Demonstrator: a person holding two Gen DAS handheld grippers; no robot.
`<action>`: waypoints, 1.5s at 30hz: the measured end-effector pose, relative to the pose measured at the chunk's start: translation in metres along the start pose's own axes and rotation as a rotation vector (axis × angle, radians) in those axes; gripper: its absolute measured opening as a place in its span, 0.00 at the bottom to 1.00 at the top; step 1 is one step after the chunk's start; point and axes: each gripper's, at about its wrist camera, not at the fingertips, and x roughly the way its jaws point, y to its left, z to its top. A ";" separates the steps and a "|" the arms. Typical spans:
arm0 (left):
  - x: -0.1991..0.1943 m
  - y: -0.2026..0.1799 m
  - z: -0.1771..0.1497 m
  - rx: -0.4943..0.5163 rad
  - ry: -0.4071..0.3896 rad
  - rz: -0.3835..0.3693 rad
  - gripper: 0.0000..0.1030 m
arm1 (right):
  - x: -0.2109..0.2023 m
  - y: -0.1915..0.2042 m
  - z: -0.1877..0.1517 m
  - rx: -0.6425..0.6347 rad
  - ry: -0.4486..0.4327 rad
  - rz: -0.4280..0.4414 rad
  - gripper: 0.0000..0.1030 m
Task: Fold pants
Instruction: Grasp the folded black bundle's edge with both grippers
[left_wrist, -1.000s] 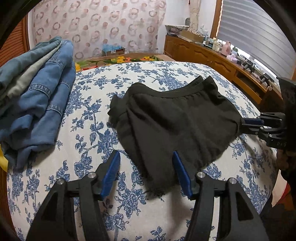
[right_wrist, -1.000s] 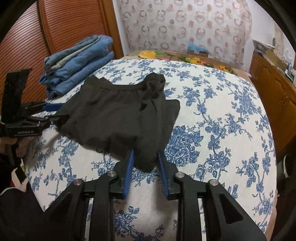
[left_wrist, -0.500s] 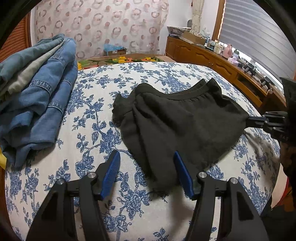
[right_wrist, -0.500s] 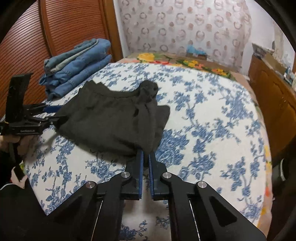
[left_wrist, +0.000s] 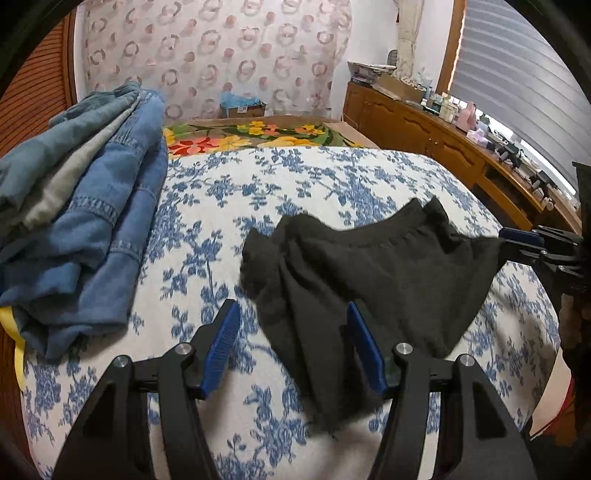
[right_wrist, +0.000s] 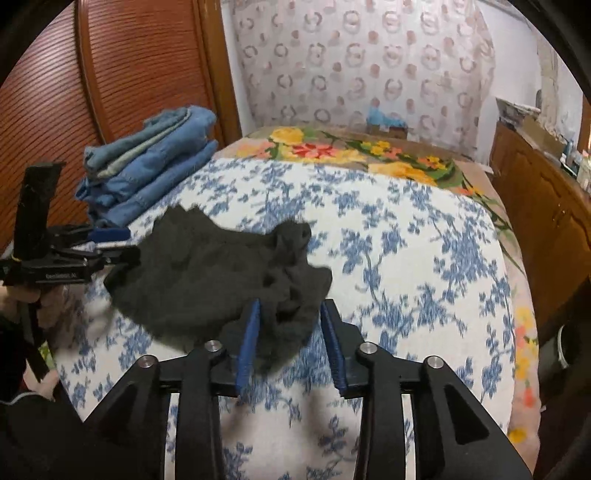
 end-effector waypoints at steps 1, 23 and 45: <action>0.001 0.000 0.002 0.001 -0.001 0.000 0.59 | 0.001 -0.001 0.002 0.004 -0.006 0.005 0.38; 0.041 0.006 0.011 0.012 0.047 0.040 0.59 | 0.071 -0.016 0.013 0.077 0.137 -0.009 0.55; 0.040 0.014 0.017 -0.062 0.041 -0.028 0.61 | 0.080 0.006 0.012 -0.010 0.100 -0.051 0.55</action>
